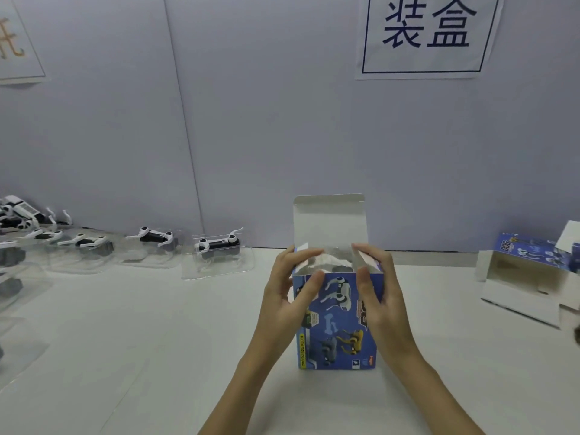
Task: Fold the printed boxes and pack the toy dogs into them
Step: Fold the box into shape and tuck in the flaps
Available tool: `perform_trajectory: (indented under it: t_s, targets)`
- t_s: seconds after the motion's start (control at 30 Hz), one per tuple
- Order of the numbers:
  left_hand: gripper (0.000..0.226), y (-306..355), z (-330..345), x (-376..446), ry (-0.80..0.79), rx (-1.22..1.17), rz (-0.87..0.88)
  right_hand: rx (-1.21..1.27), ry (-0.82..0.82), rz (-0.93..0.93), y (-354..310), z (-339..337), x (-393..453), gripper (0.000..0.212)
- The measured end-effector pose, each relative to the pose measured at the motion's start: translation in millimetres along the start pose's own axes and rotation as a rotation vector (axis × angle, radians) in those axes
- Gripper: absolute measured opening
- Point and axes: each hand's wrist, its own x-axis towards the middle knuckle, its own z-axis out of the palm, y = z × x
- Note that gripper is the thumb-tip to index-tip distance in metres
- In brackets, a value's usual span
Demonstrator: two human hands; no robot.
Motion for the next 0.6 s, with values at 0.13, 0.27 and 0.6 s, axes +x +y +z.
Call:
perform_trajectory:
  t_s: [0.13, 0.27, 0.6]
  targets:
    - [0.029, 3, 5, 1, 0.015, 0.106, 0.029, -0.067, 0.084, 0.025, -1, -9, 8, 0.024]
    - [0.037, 4, 7, 3, 0.033, 0.089, -0.058, -0.032, 0.155, 0.029, -2, -5, 13, 0.02]
    - [0.055, 11, -3, 6, -0.021, -0.18, -0.043, 0.112, 0.14, -0.046, -3, -11, 9, 0.035]
